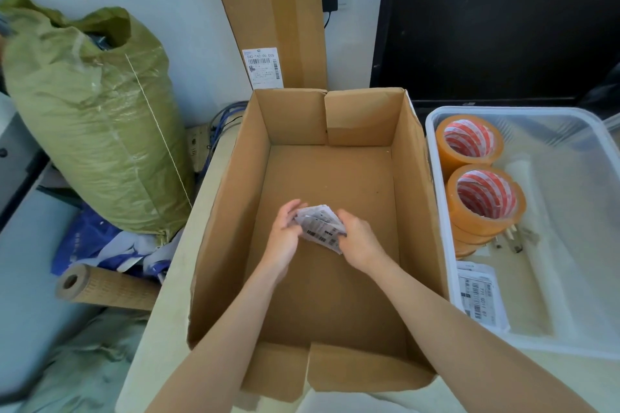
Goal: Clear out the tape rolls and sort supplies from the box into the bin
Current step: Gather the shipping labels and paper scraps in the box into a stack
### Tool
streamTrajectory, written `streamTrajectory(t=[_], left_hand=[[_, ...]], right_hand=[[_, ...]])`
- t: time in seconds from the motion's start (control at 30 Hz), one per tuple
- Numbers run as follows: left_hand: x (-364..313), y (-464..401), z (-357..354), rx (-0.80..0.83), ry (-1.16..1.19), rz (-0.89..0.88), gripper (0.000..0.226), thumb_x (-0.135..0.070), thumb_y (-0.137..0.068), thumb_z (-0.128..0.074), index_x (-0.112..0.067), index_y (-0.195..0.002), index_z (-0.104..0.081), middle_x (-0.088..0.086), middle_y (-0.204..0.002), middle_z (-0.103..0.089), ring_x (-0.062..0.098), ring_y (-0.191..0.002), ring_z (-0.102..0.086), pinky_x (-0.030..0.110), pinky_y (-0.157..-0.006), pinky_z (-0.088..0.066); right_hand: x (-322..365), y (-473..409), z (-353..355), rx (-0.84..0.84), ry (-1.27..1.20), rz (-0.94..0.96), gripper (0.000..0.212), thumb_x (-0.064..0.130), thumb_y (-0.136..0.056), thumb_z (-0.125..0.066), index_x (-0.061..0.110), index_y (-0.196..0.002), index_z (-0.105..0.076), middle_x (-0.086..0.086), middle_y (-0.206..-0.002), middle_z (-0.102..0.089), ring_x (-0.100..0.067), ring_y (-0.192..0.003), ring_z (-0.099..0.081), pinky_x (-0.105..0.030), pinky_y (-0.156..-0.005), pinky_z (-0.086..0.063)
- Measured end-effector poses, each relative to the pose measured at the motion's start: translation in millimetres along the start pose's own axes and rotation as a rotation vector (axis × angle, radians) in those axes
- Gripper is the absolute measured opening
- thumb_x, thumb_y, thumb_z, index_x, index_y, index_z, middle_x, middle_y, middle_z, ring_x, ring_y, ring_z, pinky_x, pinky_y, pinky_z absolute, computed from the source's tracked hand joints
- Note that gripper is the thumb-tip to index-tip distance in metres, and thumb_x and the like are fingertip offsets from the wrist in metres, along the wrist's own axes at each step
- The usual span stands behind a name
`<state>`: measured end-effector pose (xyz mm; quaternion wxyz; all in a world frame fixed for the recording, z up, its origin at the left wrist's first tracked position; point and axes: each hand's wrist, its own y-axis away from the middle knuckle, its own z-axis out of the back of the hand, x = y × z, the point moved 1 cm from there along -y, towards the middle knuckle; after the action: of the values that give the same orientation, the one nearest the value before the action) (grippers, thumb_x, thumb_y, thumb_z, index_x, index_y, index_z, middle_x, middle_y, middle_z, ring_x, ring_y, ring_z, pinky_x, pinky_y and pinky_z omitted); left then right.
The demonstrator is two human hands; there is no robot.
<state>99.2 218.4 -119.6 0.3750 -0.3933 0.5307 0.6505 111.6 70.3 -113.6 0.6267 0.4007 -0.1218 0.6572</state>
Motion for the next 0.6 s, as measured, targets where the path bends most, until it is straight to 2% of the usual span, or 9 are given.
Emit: streamTrajectory(t=[0.17,0.27,0.33,0.43,0.5,0.6], left_hand=[[5,5,3,-0.011,-0.103,-0.114,0.060,0.015,-0.084,-0.042,-0.028,-0.125,-0.052,-0.007,-0.122,-0.054,0.000,-0.109,-0.051,0.024,-0.089,-0.051],[4,7,0,-0.018,-0.116,-0.119,0.057,0.015,-0.083,-0.041,-0.025,-0.121,-0.053,-0.006,-0.121,-0.053,0.000,-0.108,-0.051,0.015,-0.079,-0.050],[4,8,-1,-0.028,-0.063,-0.102,0.056,0.014,-0.084,-0.040,-0.023,-0.125,-0.050,-0.004,-0.121,-0.052,0.001,-0.105,-0.051,0.015,-0.078,-0.049],[5,8,-1,-0.027,-0.001,-0.154,0.039,-0.007,-0.091,-0.048,-0.027,-0.124,-0.053,-0.003,-0.125,-0.052,0.003,-0.107,-0.051,0.016,-0.079,-0.045],[4,7,-3,-0.029,0.007,-0.168,0.023,-0.027,-0.092,-0.053,-0.032,-0.114,-0.059,-0.001,-0.122,-0.053,0.012,-0.109,-0.052,0.018,-0.076,-0.043],[5,5,-8,-0.067,-0.036,-0.113,0.010,-0.035,-0.094,-0.056,-0.027,-0.097,-0.060,0.005,-0.112,-0.055,0.014,-0.100,-0.054,0.014,-0.067,-0.043]], right_hand=[[-1,2,-2,0.032,0.178,0.064,0.025,-0.002,-0.089,-0.040,0.014,-0.106,-0.049,-0.009,-0.109,-0.055,-0.031,-0.098,-0.055,-0.038,-0.077,-0.048],[0,3,-1,-0.001,0.235,0.111,0.028,0.000,-0.090,-0.042,0.014,-0.113,-0.050,-0.007,-0.110,-0.052,-0.029,-0.100,-0.054,-0.042,-0.078,-0.050],[1,3,-1,-0.005,0.190,0.124,0.034,-0.001,-0.089,-0.045,0.014,-0.118,-0.053,-0.006,-0.113,-0.052,-0.027,-0.103,-0.053,-0.041,-0.083,-0.050],[1,2,0,0.001,0.132,0.117,0.040,-0.001,-0.087,-0.052,0.014,-0.125,-0.053,-0.005,-0.117,-0.052,-0.026,-0.107,-0.053,-0.038,-0.089,-0.049],[0,2,0,0.014,0.130,0.101,0.039,0.001,-0.087,-0.055,0.014,-0.124,-0.053,-0.005,-0.117,-0.053,-0.024,-0.109,-0.052,-0.039,-0.092,-0.048],[-2,2,-2,0.024,0.156,0.099,0.031,0.004,-0.089,-0.056,0.013,-0.118,-0.057,-0.005,-0.112,-0.055,-0.024,-0.104,-0.054,-0.037,-0.086,-0.050]])
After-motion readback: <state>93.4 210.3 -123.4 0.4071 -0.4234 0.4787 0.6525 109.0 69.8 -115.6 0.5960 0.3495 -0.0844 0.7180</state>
